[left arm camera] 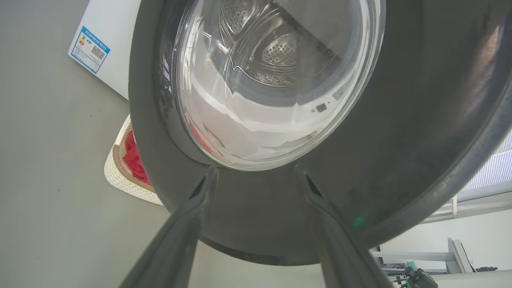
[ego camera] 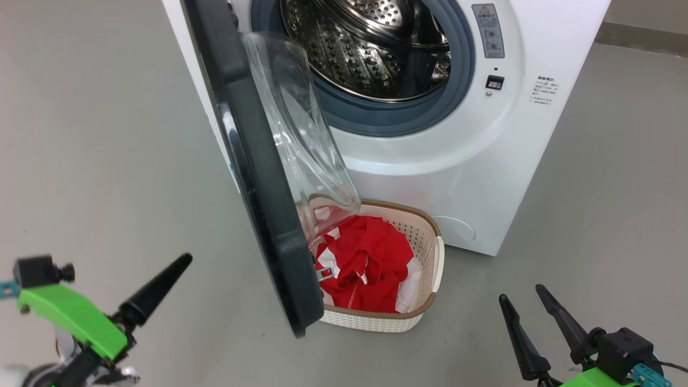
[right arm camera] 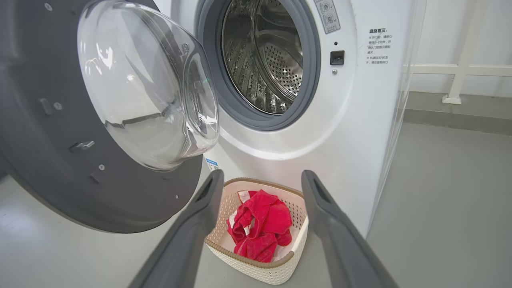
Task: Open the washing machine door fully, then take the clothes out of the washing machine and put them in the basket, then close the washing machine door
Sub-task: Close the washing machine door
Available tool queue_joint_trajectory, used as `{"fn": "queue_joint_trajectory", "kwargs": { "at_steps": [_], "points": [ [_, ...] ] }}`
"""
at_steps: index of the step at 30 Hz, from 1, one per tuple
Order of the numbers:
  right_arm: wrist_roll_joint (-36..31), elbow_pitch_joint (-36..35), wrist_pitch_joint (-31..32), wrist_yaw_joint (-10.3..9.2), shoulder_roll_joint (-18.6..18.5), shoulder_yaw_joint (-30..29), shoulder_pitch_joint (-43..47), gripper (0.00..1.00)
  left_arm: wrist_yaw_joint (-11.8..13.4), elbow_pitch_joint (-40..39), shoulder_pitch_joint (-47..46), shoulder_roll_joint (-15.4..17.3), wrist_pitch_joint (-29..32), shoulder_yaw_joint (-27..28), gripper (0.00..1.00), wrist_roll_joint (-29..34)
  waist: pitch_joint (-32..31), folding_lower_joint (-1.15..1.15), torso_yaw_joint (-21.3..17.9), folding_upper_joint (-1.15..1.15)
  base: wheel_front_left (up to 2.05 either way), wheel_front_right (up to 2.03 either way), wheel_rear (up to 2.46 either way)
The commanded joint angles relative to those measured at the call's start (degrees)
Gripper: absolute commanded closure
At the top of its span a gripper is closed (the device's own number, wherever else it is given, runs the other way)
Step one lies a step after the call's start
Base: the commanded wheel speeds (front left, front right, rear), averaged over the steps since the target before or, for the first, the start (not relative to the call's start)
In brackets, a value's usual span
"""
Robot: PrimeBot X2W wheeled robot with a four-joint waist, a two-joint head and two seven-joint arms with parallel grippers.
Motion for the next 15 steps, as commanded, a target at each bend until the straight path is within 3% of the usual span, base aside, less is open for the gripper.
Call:
{"fn": "queue_joint_trajectory", "kwargs": {
  "at_steps": [1,15],
  "points": [
    [-1.08,-1.12,-0.37,0.43,-0.77,1.21,-0.96,0.0,-0.38,-0.72,-0.56,1.76,-1.22,2.28,0.0,0.07,-0.12,0.0,0.16,0.0,0.0,0.0,0.0],
    [-0.91,-0.73,-0.37,0.43,-0.69,1.55,-0.73,0.0,-0.38,2.41,6.1,-1.56,-11.37,0.36,0.0,-0.89,-0.54,0.0,0.6,0.0,0.0,0.0,0.0]
  ]
}}
